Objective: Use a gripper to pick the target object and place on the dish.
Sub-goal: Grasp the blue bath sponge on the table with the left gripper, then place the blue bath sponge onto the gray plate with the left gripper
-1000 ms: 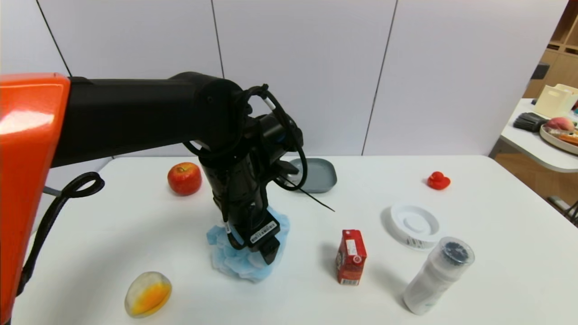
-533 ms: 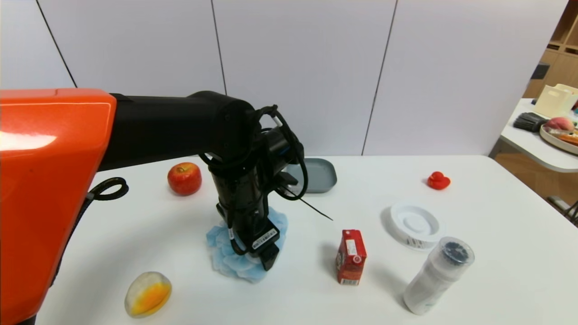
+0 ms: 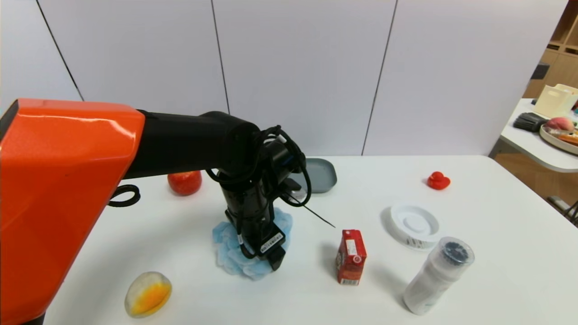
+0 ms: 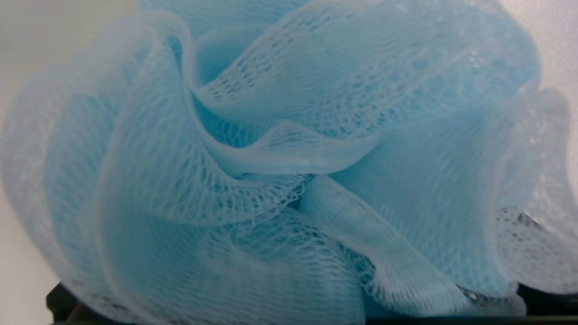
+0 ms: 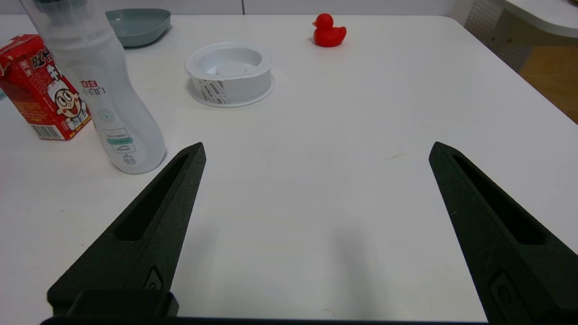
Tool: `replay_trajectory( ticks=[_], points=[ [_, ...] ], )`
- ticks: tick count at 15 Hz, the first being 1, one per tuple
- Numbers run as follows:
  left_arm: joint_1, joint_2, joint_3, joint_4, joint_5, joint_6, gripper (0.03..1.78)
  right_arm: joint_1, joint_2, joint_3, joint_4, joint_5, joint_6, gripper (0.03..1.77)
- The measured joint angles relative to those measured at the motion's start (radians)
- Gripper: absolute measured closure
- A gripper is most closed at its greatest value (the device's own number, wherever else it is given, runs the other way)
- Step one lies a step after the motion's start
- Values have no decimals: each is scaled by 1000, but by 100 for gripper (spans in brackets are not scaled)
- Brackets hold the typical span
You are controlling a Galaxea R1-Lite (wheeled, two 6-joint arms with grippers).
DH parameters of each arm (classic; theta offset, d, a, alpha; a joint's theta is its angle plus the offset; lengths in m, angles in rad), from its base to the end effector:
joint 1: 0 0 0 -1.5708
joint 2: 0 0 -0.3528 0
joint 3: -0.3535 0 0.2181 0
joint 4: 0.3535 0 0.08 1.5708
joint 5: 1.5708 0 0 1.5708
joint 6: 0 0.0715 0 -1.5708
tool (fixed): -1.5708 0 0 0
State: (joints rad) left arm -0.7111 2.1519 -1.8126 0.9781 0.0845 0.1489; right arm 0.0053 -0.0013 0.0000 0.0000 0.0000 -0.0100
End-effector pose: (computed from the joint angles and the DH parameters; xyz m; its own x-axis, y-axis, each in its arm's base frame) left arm 0.3446 -0.2889 0.1516 0.2443 -0.0991 -0.9646 0.7361 0.6665 0.1180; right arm 0.0032 0.0000 0.0755 1.0000 0.0053 0.0013 -0.0053 0.9999 -0.0100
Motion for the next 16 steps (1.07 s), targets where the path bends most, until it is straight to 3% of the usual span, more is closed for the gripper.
replay_trajectory(
  ticks=[5, 9, 11, 13, 16],
  points=[
    [0, -9, 18, 2, 1, -2, 12, 0, 0, 0, 0, 0, 0, 9],
    [0, -19, 15, -1, -1, -1, 69, 0, 0, 0, 0, 0, 0, 9],
    [0, -26, 18, 2, -1, -1, 88, 0, 0, 0, 0, 0, 0, 9],
    [0, -38, 20, 3, -2, -4, 100, 0, 0, 0, 0, 0, 0, 9],
    [3, -77, 24, 2, 3, -34, 102, 0, 0, 0, 0, 0, 0, 9]
  ],
)
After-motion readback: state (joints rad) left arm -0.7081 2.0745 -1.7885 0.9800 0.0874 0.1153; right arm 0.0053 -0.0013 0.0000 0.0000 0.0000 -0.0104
